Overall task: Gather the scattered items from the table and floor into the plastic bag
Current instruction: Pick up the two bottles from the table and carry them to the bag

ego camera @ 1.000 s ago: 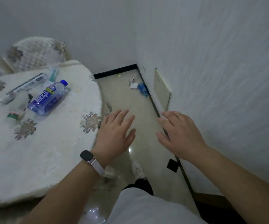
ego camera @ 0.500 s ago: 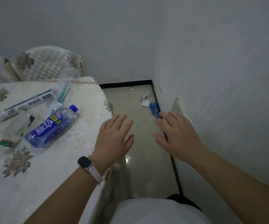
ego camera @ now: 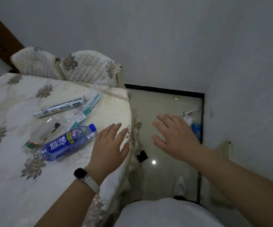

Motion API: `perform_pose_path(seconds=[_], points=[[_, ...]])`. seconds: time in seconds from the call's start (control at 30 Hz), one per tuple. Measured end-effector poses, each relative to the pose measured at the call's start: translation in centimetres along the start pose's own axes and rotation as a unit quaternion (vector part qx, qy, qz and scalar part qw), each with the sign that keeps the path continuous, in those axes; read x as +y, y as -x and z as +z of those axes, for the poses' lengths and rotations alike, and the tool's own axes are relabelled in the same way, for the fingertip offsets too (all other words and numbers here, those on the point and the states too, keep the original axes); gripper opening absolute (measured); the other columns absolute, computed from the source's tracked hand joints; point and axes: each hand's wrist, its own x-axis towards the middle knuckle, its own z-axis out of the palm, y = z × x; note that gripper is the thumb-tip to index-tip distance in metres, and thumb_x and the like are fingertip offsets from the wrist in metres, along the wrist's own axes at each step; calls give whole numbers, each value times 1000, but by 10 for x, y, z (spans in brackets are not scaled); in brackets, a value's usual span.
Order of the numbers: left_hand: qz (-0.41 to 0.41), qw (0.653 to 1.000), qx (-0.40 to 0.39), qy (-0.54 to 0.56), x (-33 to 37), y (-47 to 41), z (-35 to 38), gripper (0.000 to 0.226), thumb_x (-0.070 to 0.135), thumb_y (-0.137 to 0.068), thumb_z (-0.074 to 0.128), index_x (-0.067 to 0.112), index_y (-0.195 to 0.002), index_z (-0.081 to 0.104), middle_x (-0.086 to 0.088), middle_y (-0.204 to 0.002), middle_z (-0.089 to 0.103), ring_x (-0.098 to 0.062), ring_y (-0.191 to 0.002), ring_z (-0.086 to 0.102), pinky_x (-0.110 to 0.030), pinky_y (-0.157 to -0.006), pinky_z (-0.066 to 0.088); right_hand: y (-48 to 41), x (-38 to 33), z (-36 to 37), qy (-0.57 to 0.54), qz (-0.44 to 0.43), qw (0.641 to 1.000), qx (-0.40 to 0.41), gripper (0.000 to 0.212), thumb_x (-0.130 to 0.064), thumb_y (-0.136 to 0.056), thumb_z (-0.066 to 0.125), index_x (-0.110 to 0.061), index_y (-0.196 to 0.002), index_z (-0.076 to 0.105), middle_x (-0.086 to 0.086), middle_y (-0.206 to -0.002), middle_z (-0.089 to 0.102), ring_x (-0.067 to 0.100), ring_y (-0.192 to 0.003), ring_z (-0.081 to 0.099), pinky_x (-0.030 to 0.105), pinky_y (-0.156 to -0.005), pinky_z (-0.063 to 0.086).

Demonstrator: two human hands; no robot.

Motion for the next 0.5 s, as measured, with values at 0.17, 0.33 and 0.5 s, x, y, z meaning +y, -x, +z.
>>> perform_pose_path(seconds=[0.17,0.33,0.5], points=[[-99,995,-4,-29,4,-29,-6,48,43,-91,47,20,-129,62,-8,-138,58,-31,-127,53,-46,-101,41,-69,40,3,-34,-102,994,-9,47,-46,-90,42,-13,-116,65,8,-123,61,28,-113,54,40,-95,39],[-191,981,-9,-42,-21,-19,-12,46,42,-89,49,19,-128,62,-8,-136,60,-32,-121,57,-49,-97,45,-123,25,21,-76,-163,983,-29,46,-46,-90,45,-14,-116,64,8,-125,61,29,-113,54,42,-95,43],[-296,954,-31,-34,-67,1,-3,47,39,-88,60,19,-132,60,-9,-138,58,-32,-124,55,-50,-99,45,-158,-8,49,-81,-223,969,-62,44,-45,-87,50,-15,-115,66,6,-127,62,27,-115,55,40,-93,41]])
